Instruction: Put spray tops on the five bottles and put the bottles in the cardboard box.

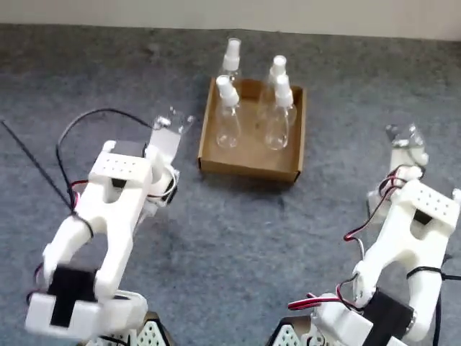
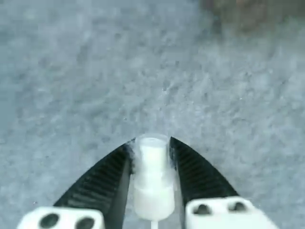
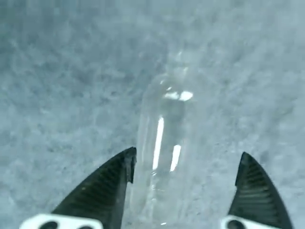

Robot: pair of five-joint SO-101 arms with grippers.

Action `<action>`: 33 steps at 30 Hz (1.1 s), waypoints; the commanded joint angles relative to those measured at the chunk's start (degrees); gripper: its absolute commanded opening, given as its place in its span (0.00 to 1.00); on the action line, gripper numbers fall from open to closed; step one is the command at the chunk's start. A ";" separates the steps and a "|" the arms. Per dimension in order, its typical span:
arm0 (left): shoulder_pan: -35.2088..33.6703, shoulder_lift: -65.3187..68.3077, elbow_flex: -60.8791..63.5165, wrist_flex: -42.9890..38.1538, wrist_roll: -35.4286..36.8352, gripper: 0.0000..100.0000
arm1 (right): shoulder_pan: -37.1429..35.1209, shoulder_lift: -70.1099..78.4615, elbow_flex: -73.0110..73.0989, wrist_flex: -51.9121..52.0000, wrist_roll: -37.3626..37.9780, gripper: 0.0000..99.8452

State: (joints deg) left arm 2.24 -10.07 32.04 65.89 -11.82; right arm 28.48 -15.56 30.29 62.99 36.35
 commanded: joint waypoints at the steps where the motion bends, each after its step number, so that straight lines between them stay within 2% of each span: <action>1: 1.27 -8.57 -2.68 2.20 3.78 0.00 | -2.15 -0.40 -9.01 0.92 -1.85 0.27; 7: 1.19 -15.87 4.00 0.26 8.70 0.00 | -3.65 6.90 -11.74 3.65 -1.76 0.27; 13: 0.92 -20.00 11.82 -6.07 8.62 0.00 | -1.80 18.68 -20.79 4.35 -1.93 0.27; 17: 0.92 -20.26 12.26 -6.68 8.62 0.00 | -1.71 23.60 -24.31 8.40 -1.67 0.27; 23: 0.92 -20.44 12.62 -6.68 8.62 0.00 | -2.95 29.41 -24.57 8.57 -1.76 0.27; 25: 0.92 -20.35 12.62 -6.68 8.62 0.00 | -2.77 30.81 -24.57 8.75 -1.93 0.24; 33: 0.92 -20.53 12.53 -6.68 8.62 0.00 | -2.33 31.60 -25.19 9.10 -2.02 0.00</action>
State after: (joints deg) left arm 2.24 -28.44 44.97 60.09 -3.74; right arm 26.20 17.41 8.57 71.34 35.03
